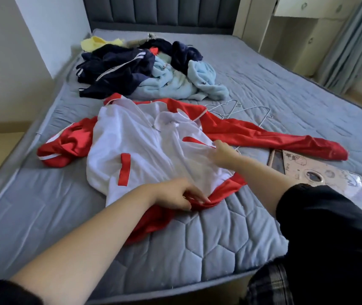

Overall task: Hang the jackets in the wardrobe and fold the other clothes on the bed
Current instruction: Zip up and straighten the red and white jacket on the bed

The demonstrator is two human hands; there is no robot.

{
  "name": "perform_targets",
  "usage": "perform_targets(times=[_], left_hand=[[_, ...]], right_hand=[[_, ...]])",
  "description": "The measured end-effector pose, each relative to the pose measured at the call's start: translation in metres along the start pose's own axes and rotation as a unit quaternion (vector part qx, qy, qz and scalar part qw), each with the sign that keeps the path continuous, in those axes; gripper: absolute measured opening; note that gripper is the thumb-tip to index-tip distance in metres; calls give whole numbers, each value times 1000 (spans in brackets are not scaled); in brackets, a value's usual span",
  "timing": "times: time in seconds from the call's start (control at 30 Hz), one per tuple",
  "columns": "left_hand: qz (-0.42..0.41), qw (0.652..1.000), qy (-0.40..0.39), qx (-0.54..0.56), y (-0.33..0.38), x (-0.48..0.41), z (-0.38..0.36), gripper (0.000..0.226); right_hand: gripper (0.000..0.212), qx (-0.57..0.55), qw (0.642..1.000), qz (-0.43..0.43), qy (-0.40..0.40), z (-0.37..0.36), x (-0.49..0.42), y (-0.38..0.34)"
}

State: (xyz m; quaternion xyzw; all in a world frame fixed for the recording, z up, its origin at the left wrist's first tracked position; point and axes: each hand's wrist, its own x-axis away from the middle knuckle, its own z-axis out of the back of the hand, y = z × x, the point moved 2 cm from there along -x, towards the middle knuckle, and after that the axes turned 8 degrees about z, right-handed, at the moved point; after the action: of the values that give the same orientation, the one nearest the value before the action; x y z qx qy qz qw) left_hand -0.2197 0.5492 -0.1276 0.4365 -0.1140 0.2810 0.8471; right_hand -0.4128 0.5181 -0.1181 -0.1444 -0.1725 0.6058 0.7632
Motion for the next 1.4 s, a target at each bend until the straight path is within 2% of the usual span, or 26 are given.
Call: perform_targets(times=[0.07,0.1,0.17,0.23,0.27,0.33,0.37,0.4,0.43,0.47,0.5,0.53,0.57,0.63,0.7,0.83,0.9,1.0,1.07,1.13,1.17,1.2,1.23,1.3,1.33,1.4], left_hand=[[10,999,-13,44,-4,13,12,41],[28,998,32,49,-10,19,20,34],[98,973,210,-20,-34,31,41,25],[204,904,372,-50,-66,51,62,18],[270,867,417,-40,-86,61,71,17],[399,804,440,19,-130,80,83,23],[441,775,446,77,-150,88,85,30],[449,746,458,180,-167,93,84,34],[413,705,477,324,-180,97,80,35],[355,642,489,472,-188,99,76,32],[294,581,486,583,-194,100,75,26],[245,543,479,645,-199,100,76,22],[208,518,477,679,-204,100,79,21],[157,481,489,710,-216,102,89,29],[131,443,498,734,-229,103,99,36],[78,366,505,778,-241,112,114,25],[59,364,543,754,-233,123,125,25],[17,390,652,650,-217,153,149,23],[-1,378,771,512,-212,189,165,22],[36,375,860,345,-208,221,174,30],[42,390,870,299,-209,227,173,37],[51,404,862,300,-216,225,169,45],[55,404,840,359,-224,219,160,57],[103,378,770,504,-243,193,131,79],[142,384,742,531,-250,181,116,82],[206,468,718,473,-258,163,97,75]], right_hand=[[32,62,997,37,-26,-17,5,-14],[34,92,994,48,-29,-23,8,-21],[44,118,990,76,-30,-32,11,-39],[54,94,988,120,-34,-42,14,-65],[56,79,985,148,-40,-49,17,-81],[58,63,976,200,-60,-63,20,-111],[58,57,972,218,-68,-70,20,-125],[58,38,971,226,-74,-78,19,-138],[57,3,972,219,-82,-85,18,-150],[55,-28,972,212,-96,-93,17,-158],[53,-34,969,218,-113,-104,16,-164],[52,-5,963,235,-135,-116,17,-168],[53,35,957,245,-151,-127,16,-168],[60,105,952,255,-131,-139,11,-163],[62,115,953,255,-114,-141,3,-162],[59,127,952,251,-119,-143,-5,-169],[53,134,955,249,-91,-145,-3,-173],[50,136,957,249,-56,-147,-2,-178],[48,128,959,247,-51,-148,-4,-179],[46,118,961,245,-49,-148,-4,-180],[45,116,961,245,-45,-149,-5,-180],[44,118,961,246,-41,-150,-5,-182],[43,121,961,247,-38,-151,-5,-183],[42,127,961,242,-37,-154,-6,-185],[43,129,962,239,-40,-155,-7,-185],[45,126,963,233,-50,-158,-11,-184]])
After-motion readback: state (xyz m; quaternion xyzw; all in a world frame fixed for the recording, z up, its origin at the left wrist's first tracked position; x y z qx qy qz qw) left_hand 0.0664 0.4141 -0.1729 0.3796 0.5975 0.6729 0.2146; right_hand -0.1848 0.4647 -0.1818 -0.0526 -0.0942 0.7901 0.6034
